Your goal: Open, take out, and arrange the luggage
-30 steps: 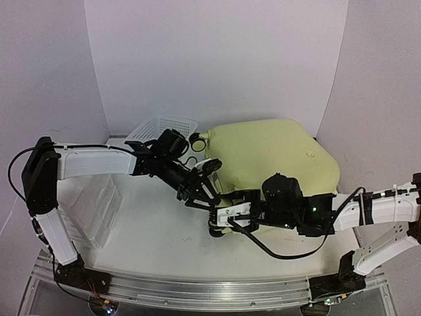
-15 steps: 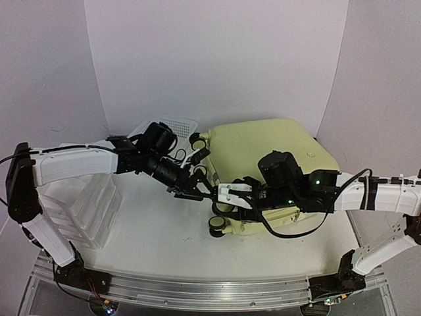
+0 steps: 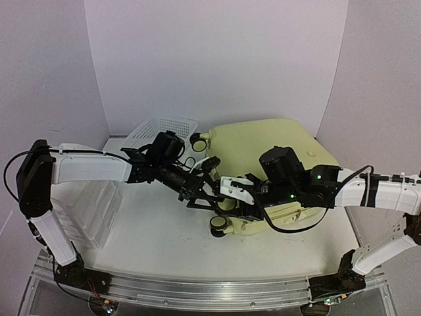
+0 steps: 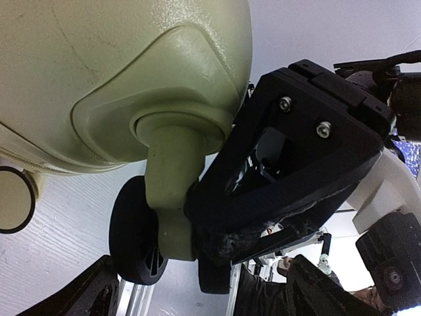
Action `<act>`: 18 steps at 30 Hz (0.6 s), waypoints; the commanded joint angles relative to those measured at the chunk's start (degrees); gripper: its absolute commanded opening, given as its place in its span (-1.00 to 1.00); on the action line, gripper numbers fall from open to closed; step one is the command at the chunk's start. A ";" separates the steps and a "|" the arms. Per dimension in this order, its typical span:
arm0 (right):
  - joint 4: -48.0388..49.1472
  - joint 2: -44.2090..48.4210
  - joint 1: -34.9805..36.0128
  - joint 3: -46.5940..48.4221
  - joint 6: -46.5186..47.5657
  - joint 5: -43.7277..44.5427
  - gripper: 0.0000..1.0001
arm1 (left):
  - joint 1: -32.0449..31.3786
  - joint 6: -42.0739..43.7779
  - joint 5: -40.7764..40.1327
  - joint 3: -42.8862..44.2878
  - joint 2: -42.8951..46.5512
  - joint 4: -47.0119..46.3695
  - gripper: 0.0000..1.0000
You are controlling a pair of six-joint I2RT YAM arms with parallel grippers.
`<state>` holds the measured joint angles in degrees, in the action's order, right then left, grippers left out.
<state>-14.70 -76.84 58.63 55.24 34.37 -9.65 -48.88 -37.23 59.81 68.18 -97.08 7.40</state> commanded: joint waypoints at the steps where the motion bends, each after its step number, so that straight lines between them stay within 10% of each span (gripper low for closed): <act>1: 0.11 0.37 -2.29 3.18 -2.81 5.27 -0.22 | -0.34 -3.83 5.09 3.29 -2.20 -6.04 0.75; 8: -0.26 1.27 -2.30 3.77 -2.95 7.52 -0.07 | -1.11 -4.79 6.28 4.61 -4.07 -6.34 0.57; 15: -0.50 6.00 -2.22 -1.87 4.48 8.95 0.92 | -1.20 -6.23 7.11 5.34 -3.85 -6.65 0.18; 18: 3.37 9.57 -2.16 -6.80 10.82 7.71 0.97 | -1.13 -6.76 8.20 5.63 -4.29 -6.93 0.11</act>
<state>-15.88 -72.69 57.08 53.12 37.06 -4.36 -49.56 -43.35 63.44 69.97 -101.67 4.47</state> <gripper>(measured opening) 0.975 0.569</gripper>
